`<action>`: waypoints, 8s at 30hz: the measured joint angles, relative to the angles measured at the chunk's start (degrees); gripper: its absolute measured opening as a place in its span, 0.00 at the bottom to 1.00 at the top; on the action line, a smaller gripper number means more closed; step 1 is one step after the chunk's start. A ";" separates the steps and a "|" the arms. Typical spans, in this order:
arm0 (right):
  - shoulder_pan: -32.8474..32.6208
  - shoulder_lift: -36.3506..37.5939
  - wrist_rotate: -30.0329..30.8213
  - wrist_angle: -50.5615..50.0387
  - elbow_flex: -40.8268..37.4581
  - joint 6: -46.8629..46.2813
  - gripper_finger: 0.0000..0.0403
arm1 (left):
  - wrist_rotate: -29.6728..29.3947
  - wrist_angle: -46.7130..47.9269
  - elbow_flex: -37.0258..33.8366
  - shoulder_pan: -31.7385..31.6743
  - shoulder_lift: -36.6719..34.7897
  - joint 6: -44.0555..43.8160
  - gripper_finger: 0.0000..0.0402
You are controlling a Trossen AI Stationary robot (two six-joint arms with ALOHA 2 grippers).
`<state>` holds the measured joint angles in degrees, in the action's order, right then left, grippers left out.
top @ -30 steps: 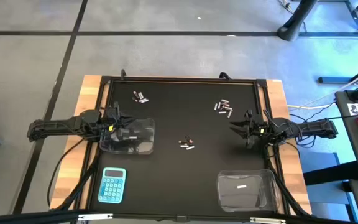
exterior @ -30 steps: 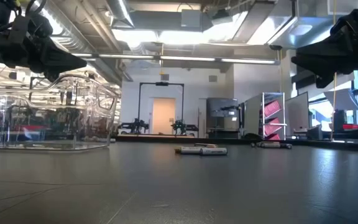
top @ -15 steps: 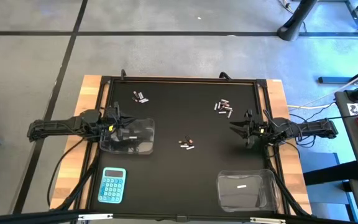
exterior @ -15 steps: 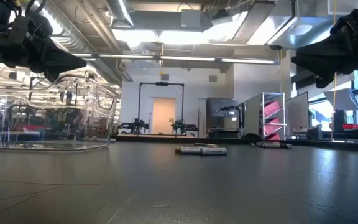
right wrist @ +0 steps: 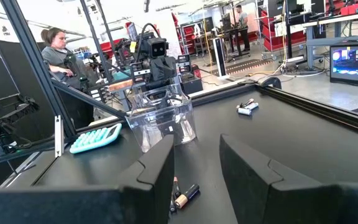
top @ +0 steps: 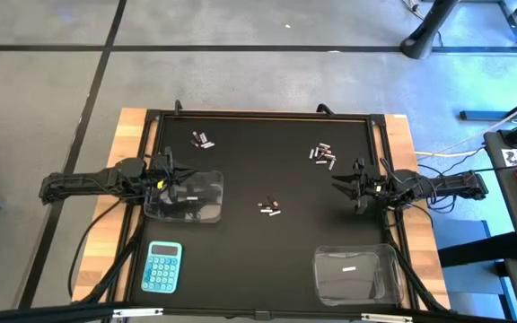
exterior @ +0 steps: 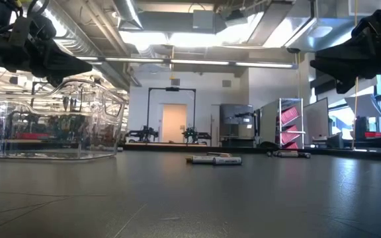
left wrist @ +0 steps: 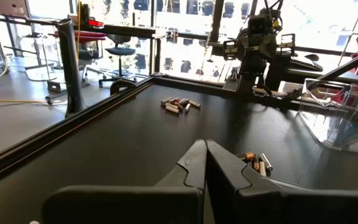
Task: Sort batteries
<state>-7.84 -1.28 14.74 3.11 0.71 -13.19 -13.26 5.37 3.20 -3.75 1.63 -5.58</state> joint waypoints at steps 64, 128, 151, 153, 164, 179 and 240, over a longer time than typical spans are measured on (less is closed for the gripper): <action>14.99 -84.19 26.24 -21.33 25.05 -52.89 0.55 | -0.02 0.00 0.00 0.00 0.02 0.00 0.00; -43.63 -69.51 -2.42 -49.89 60.80 -34.46 0.05 | -0.01 0.00 -0.02 0.00 0.02 0.02 0.00; -46.42 -87.08 -8.30 -28.19 50.22 -40.98 0.05 | -0.02 0.02 -0.01 -0.01 0.00 0.01 0.00; -46.40 -87.08 -8.14 -28.04 50.21 -42.09 0.04 | -0.02 0.00 0.00 0.00 0.02 0.00 0.00; -46.54 -87.04 -6.18 -32.39 57.44 -61.64 0.04 | 0.00 0.00 -0.02 0.00 0.02 0.02 0.00; -45.14 -92.98 -9.83 -36.00 59.52 -91.58 0.05 | -0.02 0.04 -0.02 -0.02 0.00 0.02 0.00; -7.19 -72.85 -31.31 -34.59 34.24 0.22 0.66 | -0.02 0.00 -0.01 0.00 0.01 0.02 0.00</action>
<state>-15.03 -74.13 -16.56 -31.48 34.95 -12.97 -13.27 5.37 3.19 -3.75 1.65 -5.57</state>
